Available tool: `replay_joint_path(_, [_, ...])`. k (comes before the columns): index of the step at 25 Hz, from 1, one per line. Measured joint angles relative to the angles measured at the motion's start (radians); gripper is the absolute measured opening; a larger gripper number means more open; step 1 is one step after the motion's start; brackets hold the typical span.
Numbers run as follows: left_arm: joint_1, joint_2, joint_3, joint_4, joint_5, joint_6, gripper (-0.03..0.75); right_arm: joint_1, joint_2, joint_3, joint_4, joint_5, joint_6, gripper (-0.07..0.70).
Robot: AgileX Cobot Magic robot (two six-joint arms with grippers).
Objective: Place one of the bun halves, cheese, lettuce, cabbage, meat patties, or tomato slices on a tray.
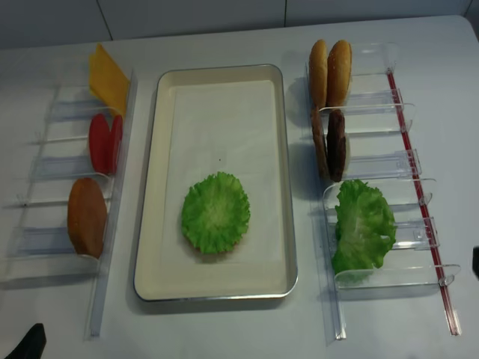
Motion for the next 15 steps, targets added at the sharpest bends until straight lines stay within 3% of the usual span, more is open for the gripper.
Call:
replay_joint_path(6, [0.000,0.000,0.000,0.000,0.000,0.000,0.482,0.000,-0.131,0.041,-0.024,0.062,-0.004,0.601])
replay_joint_path(15, [0.000,0.000,0.000,0.000,0.000,0.000,0.482,0.000,-0.275,0.092,-0.029,0.065,-0.010,0.593])
